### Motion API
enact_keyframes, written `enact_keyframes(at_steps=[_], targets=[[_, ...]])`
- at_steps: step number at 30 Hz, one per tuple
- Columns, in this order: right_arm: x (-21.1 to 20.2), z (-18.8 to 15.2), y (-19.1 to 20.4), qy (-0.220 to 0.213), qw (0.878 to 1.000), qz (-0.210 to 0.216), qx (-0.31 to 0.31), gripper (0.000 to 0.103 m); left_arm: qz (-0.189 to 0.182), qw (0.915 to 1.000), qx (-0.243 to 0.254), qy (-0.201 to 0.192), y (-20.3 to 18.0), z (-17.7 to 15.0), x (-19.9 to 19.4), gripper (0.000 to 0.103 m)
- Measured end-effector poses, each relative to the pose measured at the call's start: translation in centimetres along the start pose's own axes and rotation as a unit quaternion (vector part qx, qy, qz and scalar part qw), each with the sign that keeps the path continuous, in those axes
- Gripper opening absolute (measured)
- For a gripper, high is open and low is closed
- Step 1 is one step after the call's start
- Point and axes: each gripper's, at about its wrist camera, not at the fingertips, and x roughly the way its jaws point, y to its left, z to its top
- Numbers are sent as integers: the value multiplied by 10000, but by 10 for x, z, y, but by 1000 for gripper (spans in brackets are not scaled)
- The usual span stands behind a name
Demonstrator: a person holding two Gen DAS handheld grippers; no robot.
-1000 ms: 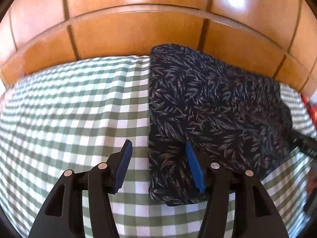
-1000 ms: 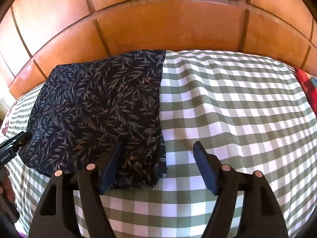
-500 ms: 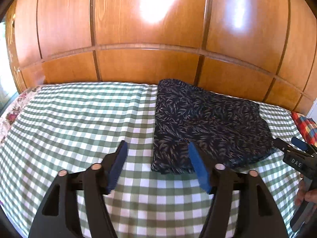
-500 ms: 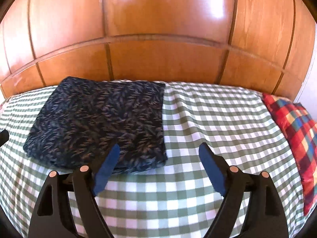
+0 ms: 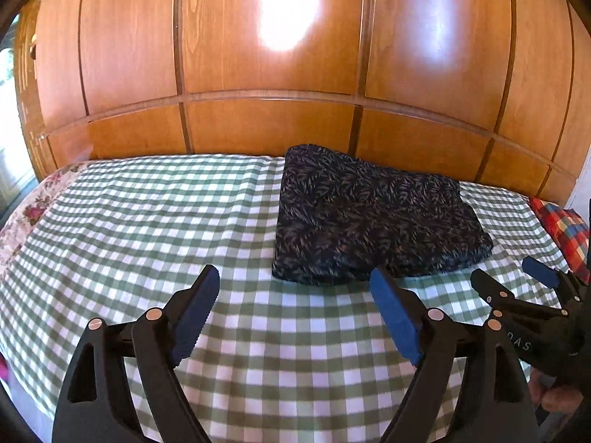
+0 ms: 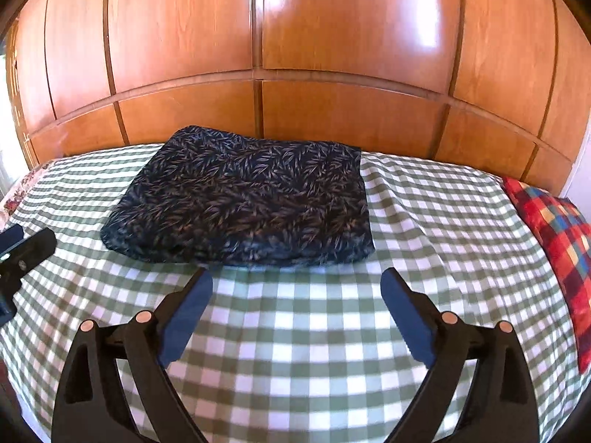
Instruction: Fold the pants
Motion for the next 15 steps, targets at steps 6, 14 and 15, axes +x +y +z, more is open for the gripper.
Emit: enact_keyframes(at_steps=[6,14,15], targets=[[-24,-13,3,-194,9997,-113,-3,97,-48,10000,-32,5,-6,-19,-14,93],[-42,-22,8,-311,9993,-160,-124,99,-38,10000,-83,20,-9,-37,-29,99],[-43,-23,7,-305,9993,-166,-109,99,-37,10000,-84,6,-9,-38,-31,99]])
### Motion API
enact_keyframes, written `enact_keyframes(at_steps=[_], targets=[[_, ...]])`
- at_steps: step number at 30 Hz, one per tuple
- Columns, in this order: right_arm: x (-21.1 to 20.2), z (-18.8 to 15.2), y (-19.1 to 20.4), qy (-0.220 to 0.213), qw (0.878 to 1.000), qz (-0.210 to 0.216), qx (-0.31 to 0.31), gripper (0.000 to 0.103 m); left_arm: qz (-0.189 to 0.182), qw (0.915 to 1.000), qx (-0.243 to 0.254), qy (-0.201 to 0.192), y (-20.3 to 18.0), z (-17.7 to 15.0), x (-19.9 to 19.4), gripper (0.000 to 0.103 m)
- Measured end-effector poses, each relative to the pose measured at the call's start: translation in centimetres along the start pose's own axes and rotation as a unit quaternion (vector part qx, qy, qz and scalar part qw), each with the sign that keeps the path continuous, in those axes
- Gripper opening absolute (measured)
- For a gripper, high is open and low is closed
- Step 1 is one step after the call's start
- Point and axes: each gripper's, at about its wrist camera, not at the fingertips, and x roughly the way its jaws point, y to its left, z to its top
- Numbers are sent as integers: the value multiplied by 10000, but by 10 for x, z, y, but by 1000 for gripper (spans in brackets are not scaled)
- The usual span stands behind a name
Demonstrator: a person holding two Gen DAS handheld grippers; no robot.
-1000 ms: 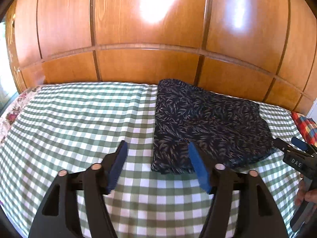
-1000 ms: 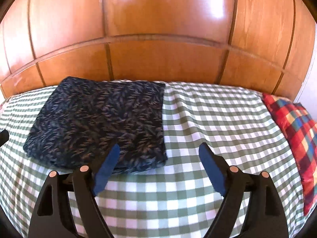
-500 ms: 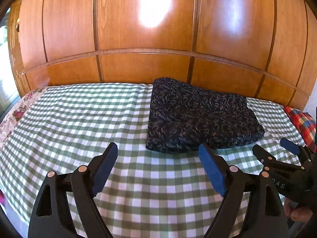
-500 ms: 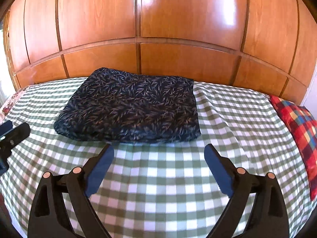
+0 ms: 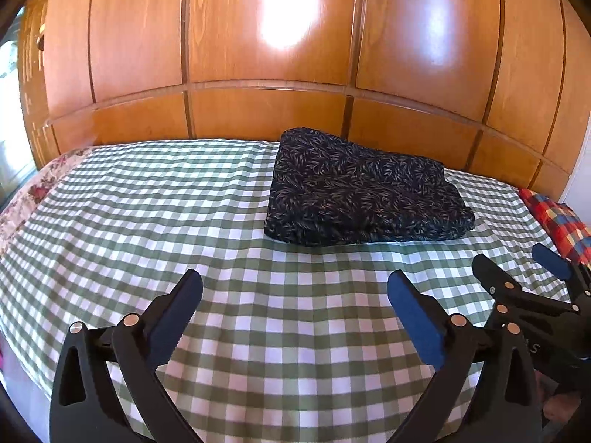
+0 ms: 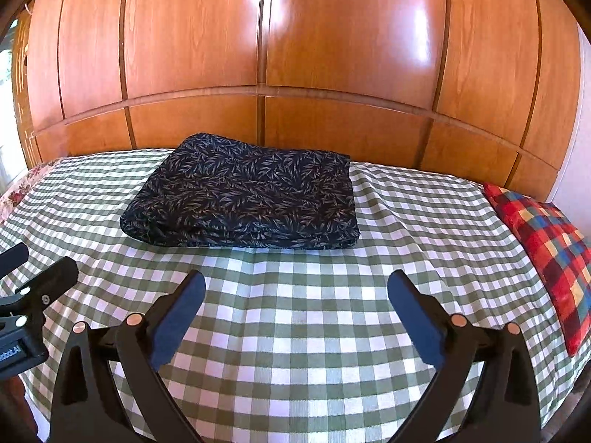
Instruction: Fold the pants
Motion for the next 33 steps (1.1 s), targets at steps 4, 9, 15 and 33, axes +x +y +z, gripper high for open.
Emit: enact_keyframes(at_steps=[4,9,15,33], targets=[[-1,-3,0,48,10000,-12,31,99,121,9999,15,-49,1,-2,-3,99],[-3,-4,2,29,10000,-11,-8,99,247,9997,-35,-75,4,-5,-5,99],[-4,-4,3,19,10000,-11,-16,99,267,9996,-45,-60,5,-5,-6,99],[-5,-4,2,38,10000,-8,24,99,243,9995,-20,-201,4,0,-12,99]])
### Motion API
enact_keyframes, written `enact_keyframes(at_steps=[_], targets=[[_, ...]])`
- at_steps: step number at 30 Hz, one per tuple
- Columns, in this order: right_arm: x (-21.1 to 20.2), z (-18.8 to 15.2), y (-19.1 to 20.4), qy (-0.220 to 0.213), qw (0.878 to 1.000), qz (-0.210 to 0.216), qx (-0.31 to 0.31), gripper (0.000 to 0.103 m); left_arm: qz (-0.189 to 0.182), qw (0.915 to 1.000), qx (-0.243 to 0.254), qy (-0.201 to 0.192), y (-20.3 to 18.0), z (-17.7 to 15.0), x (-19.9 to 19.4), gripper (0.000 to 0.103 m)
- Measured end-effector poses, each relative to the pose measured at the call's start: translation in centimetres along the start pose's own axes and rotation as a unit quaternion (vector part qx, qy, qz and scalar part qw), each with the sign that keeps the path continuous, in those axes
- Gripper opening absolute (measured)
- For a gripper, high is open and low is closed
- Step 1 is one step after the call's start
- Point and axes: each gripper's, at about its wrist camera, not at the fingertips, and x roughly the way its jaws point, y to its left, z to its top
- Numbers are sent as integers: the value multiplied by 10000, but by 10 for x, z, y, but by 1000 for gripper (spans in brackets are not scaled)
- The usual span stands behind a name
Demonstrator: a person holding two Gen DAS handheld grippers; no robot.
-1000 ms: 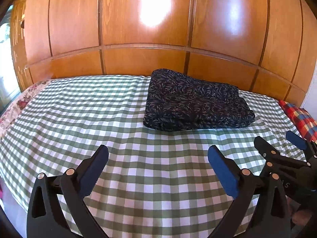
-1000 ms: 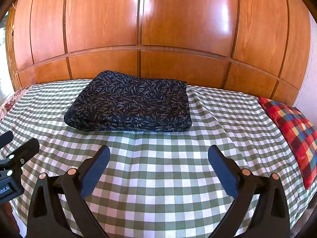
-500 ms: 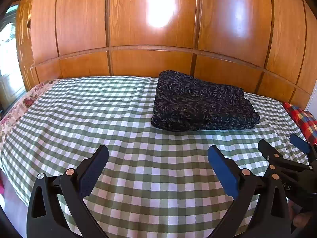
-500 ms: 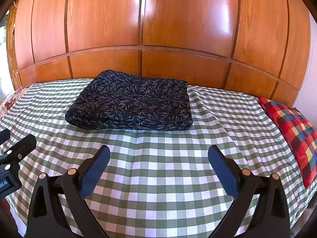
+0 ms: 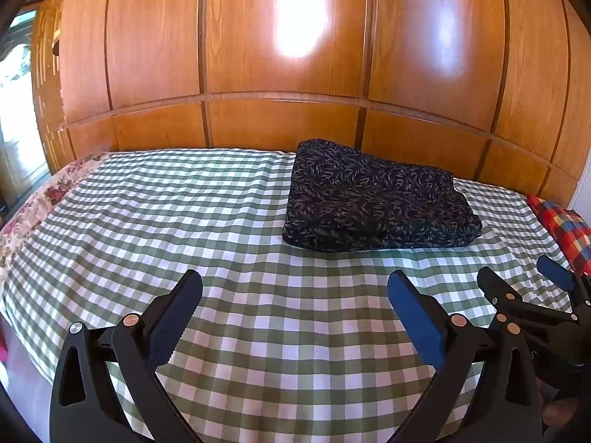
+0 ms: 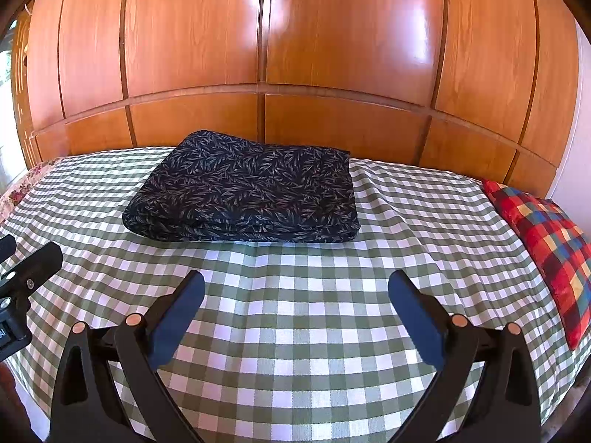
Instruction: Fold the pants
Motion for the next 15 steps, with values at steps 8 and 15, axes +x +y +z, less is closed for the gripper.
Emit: enact_keyframes(at_steps=[8,15], targets=[[1,-2,1,46,10000,-1,-2,99,13,10000,4,-12,0,0,-1,99],[0,-3,3,69,10000,-12,21,100,16,10000,-19,-20,1,1,-2,99]])
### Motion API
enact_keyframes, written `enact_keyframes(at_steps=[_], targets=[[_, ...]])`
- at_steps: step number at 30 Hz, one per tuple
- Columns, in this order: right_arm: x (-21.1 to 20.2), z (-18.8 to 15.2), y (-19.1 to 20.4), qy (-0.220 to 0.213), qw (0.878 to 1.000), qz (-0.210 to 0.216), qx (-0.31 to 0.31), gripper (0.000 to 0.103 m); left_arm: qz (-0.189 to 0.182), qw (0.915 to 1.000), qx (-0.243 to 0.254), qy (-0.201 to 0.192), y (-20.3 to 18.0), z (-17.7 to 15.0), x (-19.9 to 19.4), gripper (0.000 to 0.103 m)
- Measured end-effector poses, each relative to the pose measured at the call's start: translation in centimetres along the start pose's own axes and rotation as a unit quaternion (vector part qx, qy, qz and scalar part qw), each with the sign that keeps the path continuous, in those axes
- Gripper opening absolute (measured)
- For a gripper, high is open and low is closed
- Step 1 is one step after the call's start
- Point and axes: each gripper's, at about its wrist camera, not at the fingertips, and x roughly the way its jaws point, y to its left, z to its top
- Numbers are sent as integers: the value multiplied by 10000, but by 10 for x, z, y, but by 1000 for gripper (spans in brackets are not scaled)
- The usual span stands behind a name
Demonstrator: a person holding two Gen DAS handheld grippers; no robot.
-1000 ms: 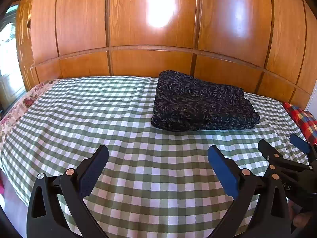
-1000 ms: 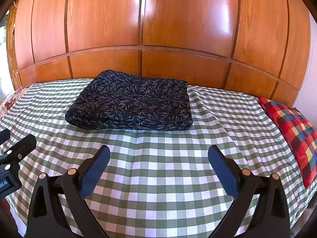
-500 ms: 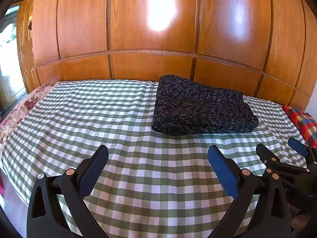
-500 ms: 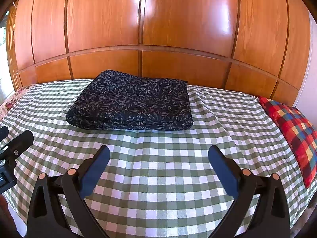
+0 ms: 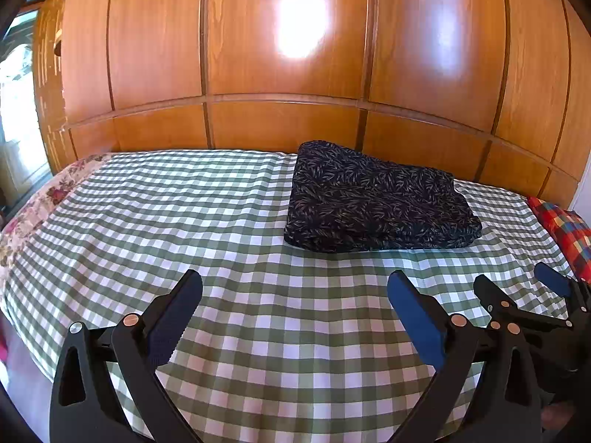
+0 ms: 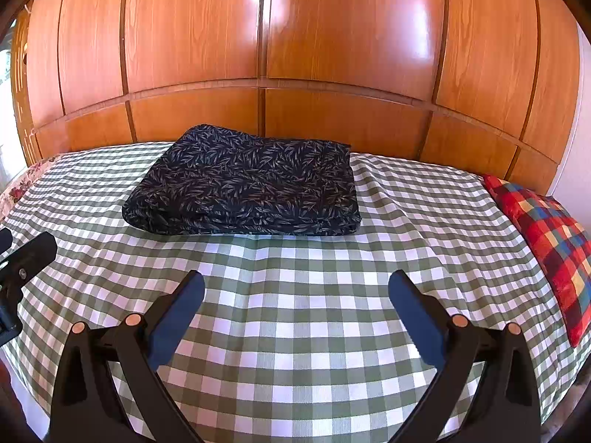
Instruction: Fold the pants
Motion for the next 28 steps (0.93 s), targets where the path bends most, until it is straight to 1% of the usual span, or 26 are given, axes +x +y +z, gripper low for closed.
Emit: enact_keyframes(at_steps=[13,15,19,21,23,26,28], targets=[[1,-1,3,30,10000,21,-39,100,-41,10000,-43,22,1,1,-2,99],[3,-2,3,61,10000,28,-42,100,-126,9999,-16,-14,-1,0,-1,99],[9,-5,0,139,9999,24,-27,100,-169,9998,77,48,-5,-4,4,99],[12,-6,-5,204,9998,27,15,100,-193,9996,104,181,-6,-7,10,99],[16,-7,-13,292,9995,-15,79,100,-162,9990,54,417,-3,-12,22,99],[31,-11,-37,570,9979,-171,273,100,-140,9963,9,848,1,-21,45,99],[44,-16,-57,745,9958,-384,363,100,-57,9941,55,1086,2,-28,62,99]])
